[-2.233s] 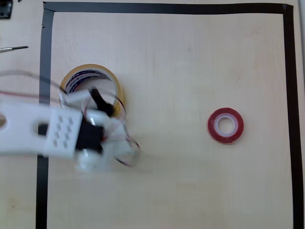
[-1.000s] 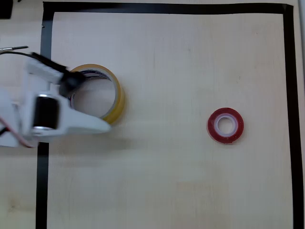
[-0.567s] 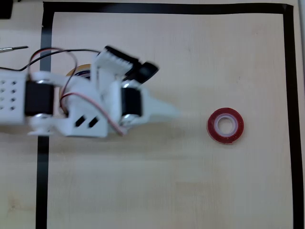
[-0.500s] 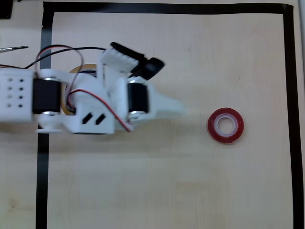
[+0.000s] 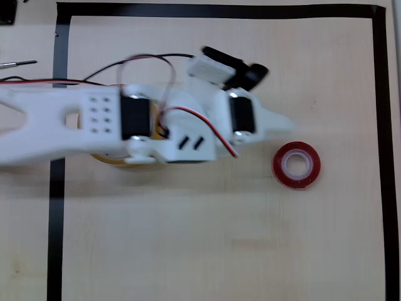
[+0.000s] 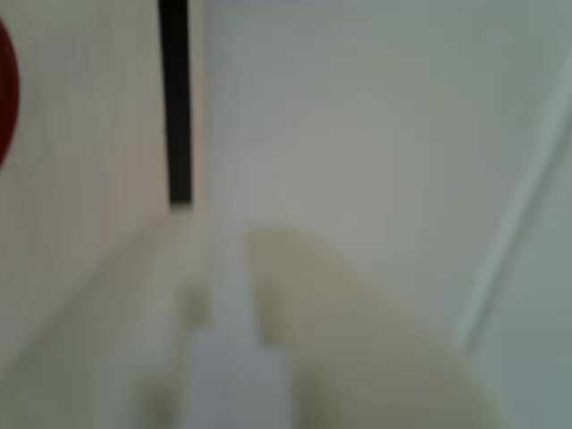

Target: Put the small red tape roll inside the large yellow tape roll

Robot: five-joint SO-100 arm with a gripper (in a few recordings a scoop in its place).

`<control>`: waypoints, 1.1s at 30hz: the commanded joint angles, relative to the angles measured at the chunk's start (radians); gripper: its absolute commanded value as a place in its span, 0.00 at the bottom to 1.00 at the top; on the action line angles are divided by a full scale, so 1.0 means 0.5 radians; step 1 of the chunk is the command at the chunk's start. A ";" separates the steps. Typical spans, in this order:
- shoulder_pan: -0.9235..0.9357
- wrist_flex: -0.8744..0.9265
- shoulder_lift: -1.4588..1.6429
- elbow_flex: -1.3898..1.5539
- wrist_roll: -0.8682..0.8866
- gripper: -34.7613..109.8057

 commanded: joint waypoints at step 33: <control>0.144 1.540 -1.393 -2.629 0.239 0.24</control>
